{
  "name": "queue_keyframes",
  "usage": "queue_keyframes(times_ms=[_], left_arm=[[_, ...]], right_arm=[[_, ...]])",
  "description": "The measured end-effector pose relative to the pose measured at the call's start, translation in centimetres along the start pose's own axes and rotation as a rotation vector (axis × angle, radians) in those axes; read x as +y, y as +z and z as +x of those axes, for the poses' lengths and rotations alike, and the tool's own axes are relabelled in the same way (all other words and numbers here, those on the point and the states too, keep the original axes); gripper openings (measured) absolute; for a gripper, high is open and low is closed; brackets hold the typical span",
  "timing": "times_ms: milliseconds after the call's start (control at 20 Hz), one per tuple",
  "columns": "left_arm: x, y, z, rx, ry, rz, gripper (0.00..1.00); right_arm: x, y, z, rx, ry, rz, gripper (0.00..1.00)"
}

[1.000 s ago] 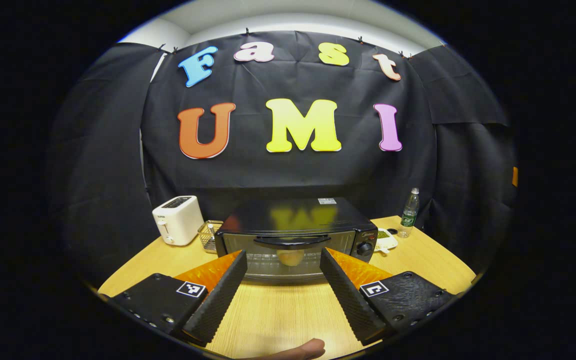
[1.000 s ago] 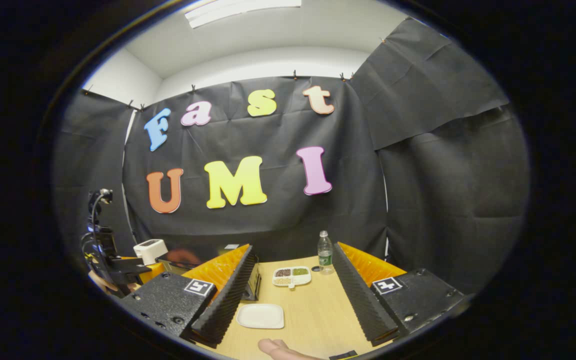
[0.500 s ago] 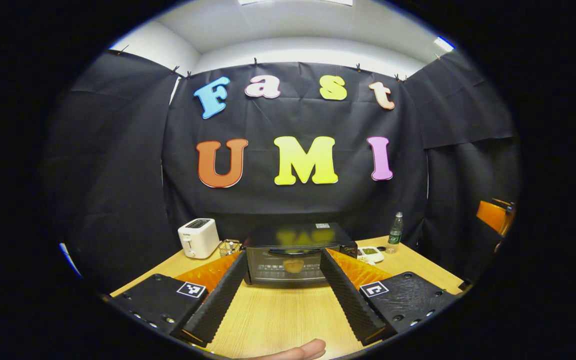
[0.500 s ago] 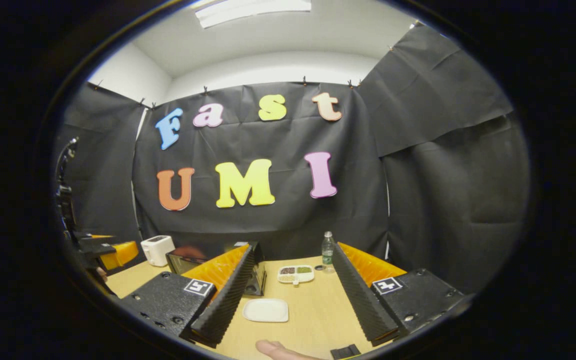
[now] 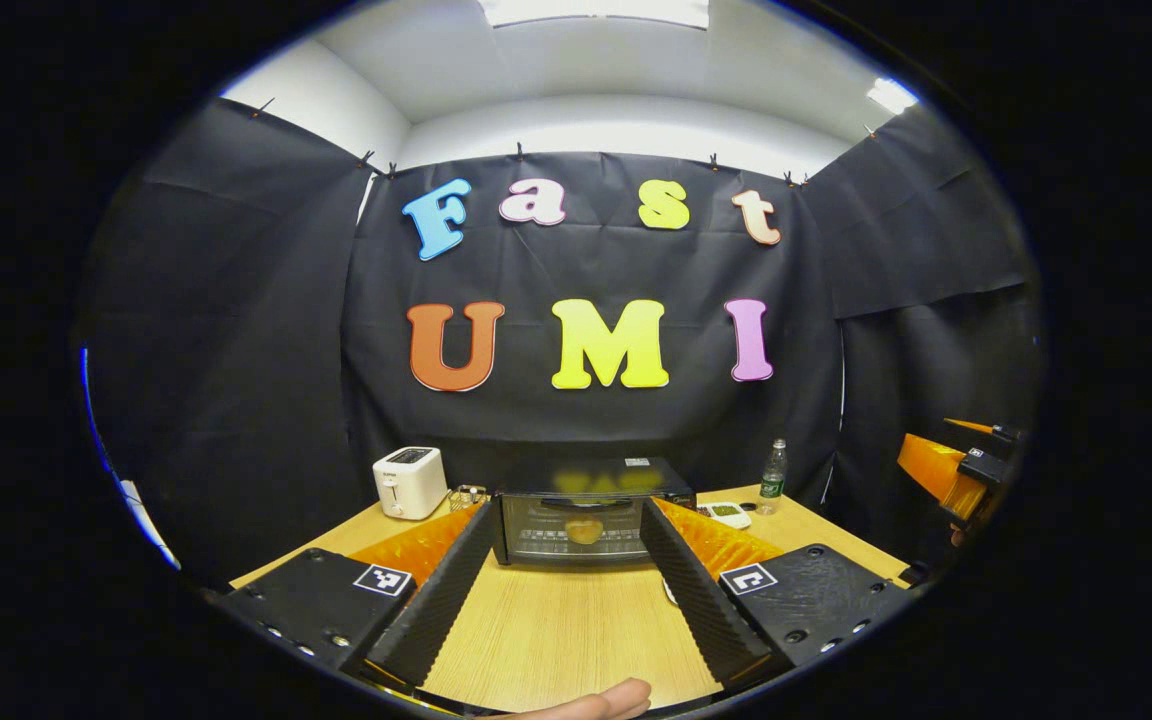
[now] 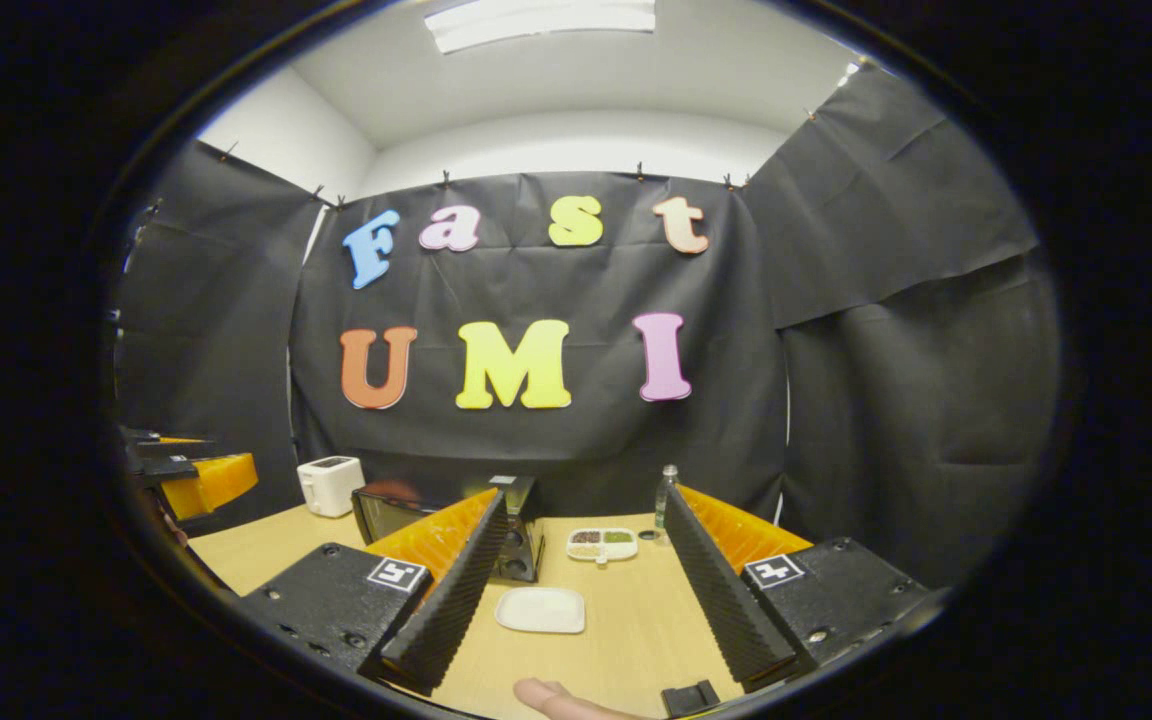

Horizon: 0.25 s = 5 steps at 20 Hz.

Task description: Open the electric oven with the left hand, put the food in, and close the electric oven.

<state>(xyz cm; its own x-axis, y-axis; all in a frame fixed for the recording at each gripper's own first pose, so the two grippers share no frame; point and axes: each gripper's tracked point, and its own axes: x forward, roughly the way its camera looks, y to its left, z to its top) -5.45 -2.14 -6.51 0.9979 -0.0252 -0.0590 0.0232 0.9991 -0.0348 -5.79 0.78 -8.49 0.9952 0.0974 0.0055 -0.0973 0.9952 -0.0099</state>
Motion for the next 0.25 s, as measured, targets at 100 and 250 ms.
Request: queue_keyframes(times_ms=[100,250], left_arm=[[0.21,0.25,-0.48,-0.009,0.005,0.009,0.96],[-0.06,0.01,-0.93,-0.012,-0.004,0.01,0.96]], right_arm=[[-0.05,0.34,-0.33,-0.011,-0.004,-0.009,0.94],[0.33,0.52,-0.66,-0.018,0.0,-0.01,0.94]])
